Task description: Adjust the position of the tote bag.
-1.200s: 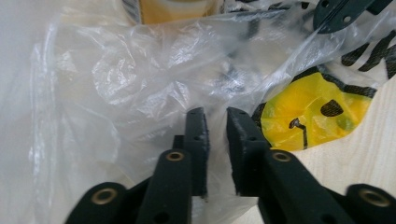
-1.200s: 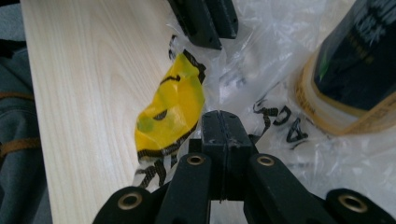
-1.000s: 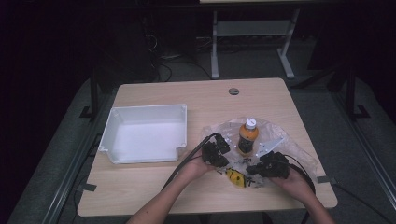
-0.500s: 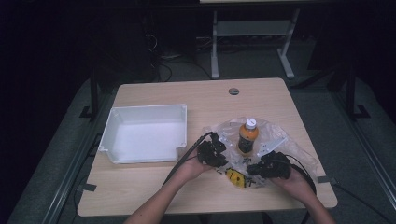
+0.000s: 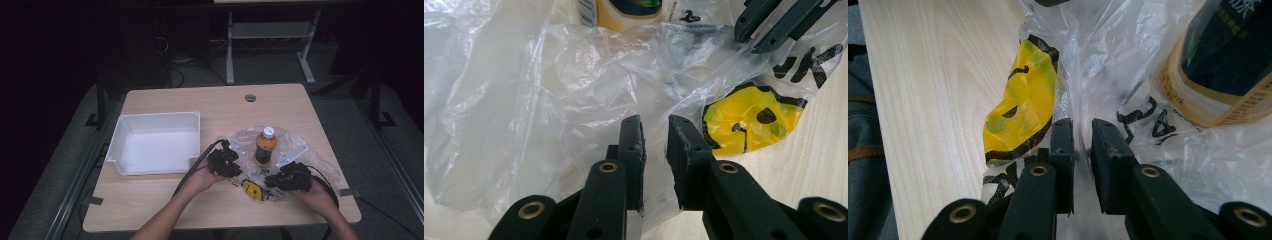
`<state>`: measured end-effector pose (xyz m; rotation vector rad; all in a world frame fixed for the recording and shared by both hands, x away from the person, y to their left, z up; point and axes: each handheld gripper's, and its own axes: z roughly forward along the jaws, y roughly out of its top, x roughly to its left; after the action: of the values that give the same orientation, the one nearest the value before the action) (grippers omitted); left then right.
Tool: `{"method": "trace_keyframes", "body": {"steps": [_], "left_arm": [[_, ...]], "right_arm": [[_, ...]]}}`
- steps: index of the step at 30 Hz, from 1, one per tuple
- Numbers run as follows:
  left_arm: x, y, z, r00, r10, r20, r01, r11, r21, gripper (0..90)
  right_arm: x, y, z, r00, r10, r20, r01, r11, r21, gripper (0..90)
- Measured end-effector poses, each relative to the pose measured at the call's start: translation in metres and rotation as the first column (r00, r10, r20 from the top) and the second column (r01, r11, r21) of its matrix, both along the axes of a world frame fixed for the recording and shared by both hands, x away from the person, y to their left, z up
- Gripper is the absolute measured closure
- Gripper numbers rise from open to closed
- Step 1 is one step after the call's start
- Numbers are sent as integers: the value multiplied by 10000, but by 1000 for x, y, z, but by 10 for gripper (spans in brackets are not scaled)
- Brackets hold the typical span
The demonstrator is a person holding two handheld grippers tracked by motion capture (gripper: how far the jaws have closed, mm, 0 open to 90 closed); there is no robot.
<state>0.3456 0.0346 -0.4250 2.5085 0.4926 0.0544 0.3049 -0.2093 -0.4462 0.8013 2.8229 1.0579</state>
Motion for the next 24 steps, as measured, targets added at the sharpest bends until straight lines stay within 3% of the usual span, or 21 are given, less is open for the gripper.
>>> {"method": "trace_keyframes", "body": {"steps": [3,7,11,15,20,24], "left_arm": [[-1,1,2,10000,62,-55,-63,9999,-153,762],[-3,5,7,9996,213,-165,-223,9980,-588,743],[-5,9,17,9995,209,-227,-230,9946,-1008,715],[-7,11,30,9999,142,-35,-145,9906,-1363,691],[-6,15,43,9999,82,144,-58,9876,-1567,667],[-1,18,55,9997,178,183,-139,9807,-1950,649]], "right_arm": [[0,1,0,10000,22,6,-22,10000,-17,788],[0,-1,2,10000,30,15,-31,10000,86,708],[-3,-6,11,9998,-118,155,112,9994,342,616],[-7,-15,24,9990,-150,423,124,9981,607,551],[-10,-28,38,9967,-256,768,191,9962,844,530],[-5,-42,46,9939,-599,922,509,9940,973,527]]}}
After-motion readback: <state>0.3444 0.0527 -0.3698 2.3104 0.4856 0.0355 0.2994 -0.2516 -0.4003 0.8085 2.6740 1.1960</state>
